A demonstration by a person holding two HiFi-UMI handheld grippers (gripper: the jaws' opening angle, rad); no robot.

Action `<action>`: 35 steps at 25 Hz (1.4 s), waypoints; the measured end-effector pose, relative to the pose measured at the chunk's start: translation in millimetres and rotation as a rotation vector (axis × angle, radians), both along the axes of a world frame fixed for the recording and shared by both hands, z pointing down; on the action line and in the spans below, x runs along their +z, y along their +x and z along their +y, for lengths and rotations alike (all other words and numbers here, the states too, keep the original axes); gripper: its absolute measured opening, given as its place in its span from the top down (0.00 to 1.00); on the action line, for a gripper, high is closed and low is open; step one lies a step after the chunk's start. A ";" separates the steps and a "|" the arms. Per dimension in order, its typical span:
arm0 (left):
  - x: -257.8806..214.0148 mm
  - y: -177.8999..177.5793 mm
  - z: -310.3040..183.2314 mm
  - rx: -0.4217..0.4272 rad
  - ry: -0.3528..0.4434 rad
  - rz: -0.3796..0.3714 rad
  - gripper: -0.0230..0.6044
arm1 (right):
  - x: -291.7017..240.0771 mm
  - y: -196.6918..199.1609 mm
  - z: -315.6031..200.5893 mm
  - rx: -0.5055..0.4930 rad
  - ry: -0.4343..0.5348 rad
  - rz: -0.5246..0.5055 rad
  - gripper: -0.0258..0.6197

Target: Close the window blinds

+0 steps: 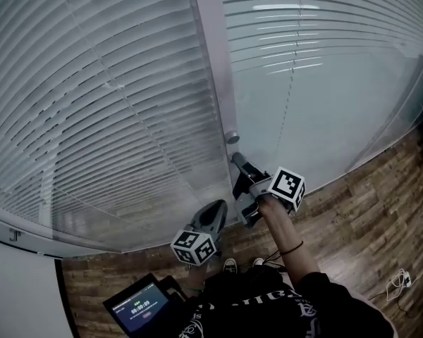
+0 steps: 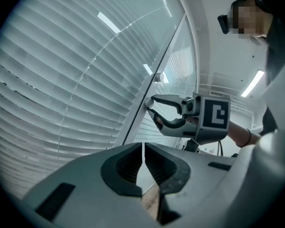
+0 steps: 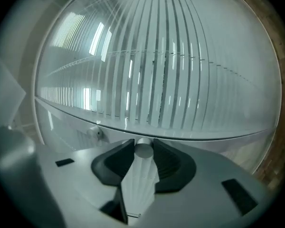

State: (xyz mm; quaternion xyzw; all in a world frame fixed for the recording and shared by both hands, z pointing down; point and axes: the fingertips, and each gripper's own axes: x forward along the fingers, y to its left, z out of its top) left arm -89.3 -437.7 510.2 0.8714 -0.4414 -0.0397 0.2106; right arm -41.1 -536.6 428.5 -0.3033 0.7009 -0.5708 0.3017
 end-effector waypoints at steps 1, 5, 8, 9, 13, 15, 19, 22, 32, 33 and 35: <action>0.5 0.6 1.1 -0.002 0.000 0.000 0.96 | 1.7 -0.8 0.7 -0.005 -0.023 -0.027 0.75; 0.8 1.5 6.5 -0.011 0.002 0.001 0.96 | 6.4 -7.2 3.0 -0.040 -0.108 -0.169 0.75; 0.4 6.0 8.1 -0.022 0.000 -0.002 0.96 | 4.2 -7.8 0.5 -0.063 -0.053 -0.113 0.75; 0.0 8.4 8.2 -0.026 -0.001 -0.003 0.96 | 1.4 -6.0 -0.4 -0.065 -0.006 -0.059 0.75; -0.2 18.9 15.3 -0.041 -0.004 -0.008 0.96 | -0.3 11.4 8.8 -0.048 0.186 0.276 0.75; 4.1 22.0 23.0 -0.055 -0.013 -0.010 0.96 | 16.1 23.2 18.0 -0.045 0.226 0.469 0.75; 22.7 39.5 43.6 -0.065 -0.055 -0.021 0.96 | 46.2 50.6 41.3 -0.041 0.291 0.712 0.75; 37.9 59.8 58.7 -0.055 -0.089 -0.034 0.96 | 60.0 67.6 57.8 -0.061 0.347 0.800 0.75; 35.5 84.3 90.0 0.017 -0.104 -0.058 0.96 | 97.4 109.0 124.9 -0.074 0.317 0.962 0.79; 31.8 83.7 92.6 0.023 -0.097 -0.056 0.96 | 102.5 111.0 133.4 -0.074 0.303 0.982 0.79; 25.5 81.7 101.1 0.032 -0.081 -0.051 0.96 | 110.5 111.5 152.4 -0.078 0.289 1.012 0.79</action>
